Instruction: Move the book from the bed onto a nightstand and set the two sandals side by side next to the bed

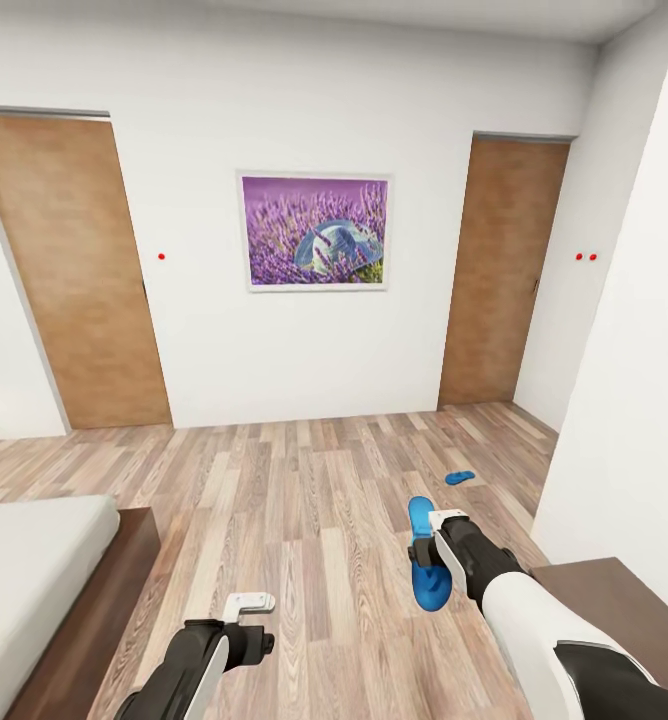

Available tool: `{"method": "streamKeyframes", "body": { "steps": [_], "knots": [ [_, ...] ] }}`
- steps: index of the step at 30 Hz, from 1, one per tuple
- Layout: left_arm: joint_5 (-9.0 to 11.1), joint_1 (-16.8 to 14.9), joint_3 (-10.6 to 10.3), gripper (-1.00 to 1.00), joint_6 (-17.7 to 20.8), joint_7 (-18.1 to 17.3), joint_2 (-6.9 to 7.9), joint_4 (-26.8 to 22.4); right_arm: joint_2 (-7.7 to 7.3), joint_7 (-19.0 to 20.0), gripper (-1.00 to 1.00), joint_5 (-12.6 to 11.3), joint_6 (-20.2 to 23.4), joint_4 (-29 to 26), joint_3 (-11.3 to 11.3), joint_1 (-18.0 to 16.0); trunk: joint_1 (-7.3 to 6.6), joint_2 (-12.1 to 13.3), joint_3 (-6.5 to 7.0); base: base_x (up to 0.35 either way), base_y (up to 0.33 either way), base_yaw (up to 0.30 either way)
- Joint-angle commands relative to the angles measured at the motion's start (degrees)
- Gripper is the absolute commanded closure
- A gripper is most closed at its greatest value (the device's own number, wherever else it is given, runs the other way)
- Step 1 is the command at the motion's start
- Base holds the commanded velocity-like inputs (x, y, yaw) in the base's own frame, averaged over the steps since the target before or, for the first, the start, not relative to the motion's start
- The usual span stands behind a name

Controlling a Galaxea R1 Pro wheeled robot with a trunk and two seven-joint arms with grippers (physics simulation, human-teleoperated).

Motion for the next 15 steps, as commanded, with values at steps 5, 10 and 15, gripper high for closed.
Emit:
{"method": "streamKeyframes", "body": {
  "steps": [5, 10, 15],
  "knots": [
    [0.5, 0.0, -0.1, -1.00, 0.2, 0.5, 0.02, -0.1, 0.07, 0.0, 1.00, 0.4, 0.3, -0.1, -0.5, 0.0, -1.10, 2.0, 0.82, 0.000, 0.000, 0.000],
    [0.5, 0.0, -0.1, -1.00, 0.2, 0.5, 0.02, -0.1, 0.07, 0.0, 1.00, 0.4, 0.2, -0.1, -0.4, 0.0, -2.20, 4.0, 1.72, 0.000, 0.000, 0.000],
    [0.5, 0.0, -0.1, -1.00, 0.2, 0.5, 0.02, -0.1, 0.08, 0.0, 1.00, 0.4, 0.2, -0.1, -0.4, 0.0, -3.30, 6.0, 2.62, 0.000, 0.000, 0.000]
  ]
}}
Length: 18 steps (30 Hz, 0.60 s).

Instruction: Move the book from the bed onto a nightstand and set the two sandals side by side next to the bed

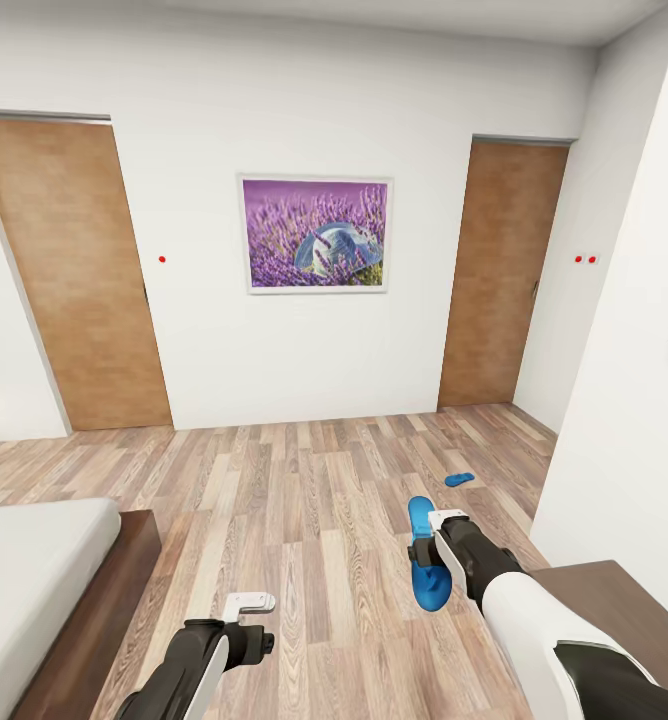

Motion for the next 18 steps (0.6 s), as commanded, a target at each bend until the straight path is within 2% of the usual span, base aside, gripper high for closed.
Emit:
{"method": "streamKeyframes", "body": {
  "steps": [1, 18],
  "knots": [
    [0.5, 0.0, -0.1, -1.00, 0.2, 0.5, 0.02, -0.1, 0.08, 0.0, 1.00, 0.4, 0.3, -0.1, -0.5, 0.0, -0.22, 0.4, 0.10, 0.000, 0.000, 0.000],
    [0.5, 0.0, -0.1, -1.00, 0.2, 0.5, 0.03, -0.1, 0.11, 0.0, 1.00, 0.5, 0.3, -0.2, -0.4, 0.3, -3.95, 7.2, 3.15, 0.000, 0.000, 0.000]
  ]
}}
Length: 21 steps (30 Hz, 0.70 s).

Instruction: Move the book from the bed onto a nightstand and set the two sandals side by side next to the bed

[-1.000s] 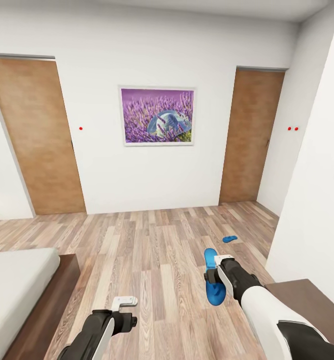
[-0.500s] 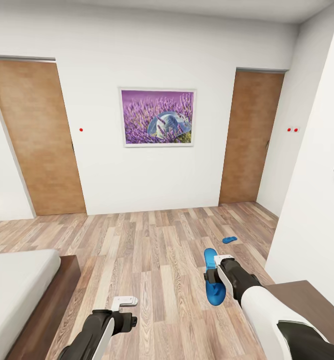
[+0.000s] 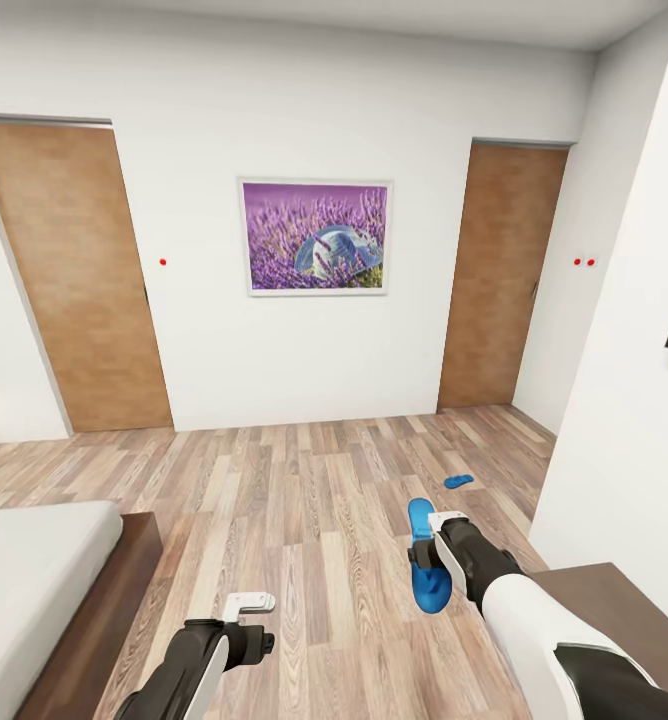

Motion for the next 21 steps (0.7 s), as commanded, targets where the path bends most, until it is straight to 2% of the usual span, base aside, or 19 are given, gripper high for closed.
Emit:
{"method": "streamKeyframes", "body": {
  "steps": [1, 21],
  "knots": [
    [0.5, 0.0, -0.1, -1.00, 0.2, 0.5, 0.01, -0.1, 0.08, 0.0, 1.00, 0.5, 0.2, -0.1, -0.5, 0.0, -0.21, 0.3, 0.09, 0.000, 0.000, 0.000],
    [0.5, 0.0, -0.1, -1.00, 0.2, 0.5, 0.00, 0.1, 0.08, 0.0, 1.00, 0.4, 0.2, -0.1, -0.5, 0.0, -4.60, 8.4, 3.68, 0.000, 0.000, 0.000]
  ]
}}
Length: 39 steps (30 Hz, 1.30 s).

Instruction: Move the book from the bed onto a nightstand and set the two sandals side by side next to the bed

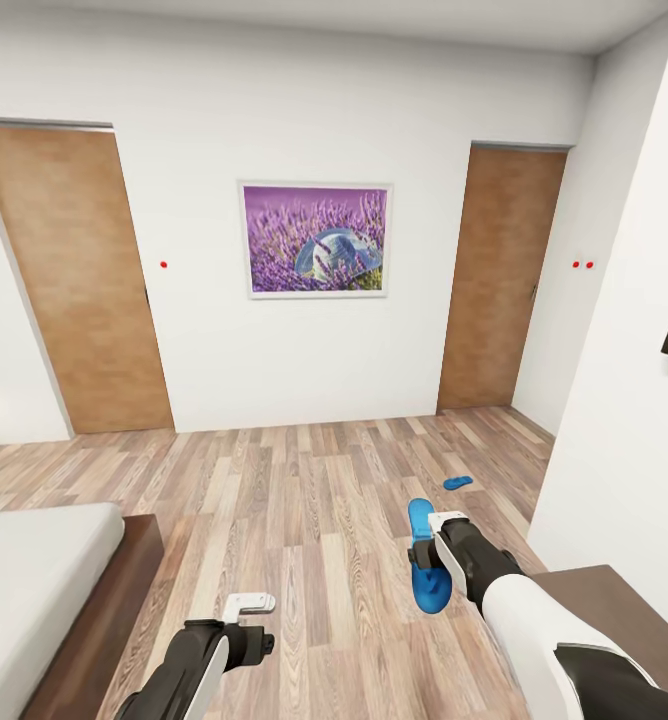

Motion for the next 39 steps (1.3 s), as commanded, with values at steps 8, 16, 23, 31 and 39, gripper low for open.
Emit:
{"method": "streamKeyframes", "body": {
  "steps": [8, 16, 23, 31, 39],
  "knots": [
    [0.5, 0.0, -0.1, -1.00, 0.3, 0.5, 0.02, -0.1, 0.04, 0.0, 1.00, 0.5, 0.3, -0.1, -0.5, 0.0, -1.74, 3.1, 1.33, 0.000, 0.000, 0.000],
    [0.5, 0.0, -0.1, -1.00, 0.3, 0.5, 0.02, -0.2, 0.05, 0.0, 1.00, 0.5, 0.3, -0.2, -0.5, 0.0, -3.50, 6.3, 2.77, 0.000, 0.000, 0.000],
    [0.5, 0.0, -0.1, -1.00, 0.3, 0.5, 0.02, -0.3, 0.05, 0.1, 1.00, 0.5, -0.7, -0.1, -0.5, 0.0, -5.04, 9.2, 4.00, 0.000, 0.000, 0.000],
    [0.5, 0.0, -0.1, -1.00, 0.3, 0.5, 0.02, -0.3, 0.07, 0.2, 1.00, 0.4, -1.4, -0.1, -0.4, 0.0, -6.79, 12.4, 4.91, 0.000, 0.000, 0.054],
    [0.5, 0.0, -0.1, -1.00, 0.3, 0.5, 0.02, -0.3, 0.08, 0.2, 1.00, 0.4, -1.4, 0.0, -0.5, 0.0, -8.30, 15.1, 5.45, 0.000, 0.000, 0.089]
  ]
}}
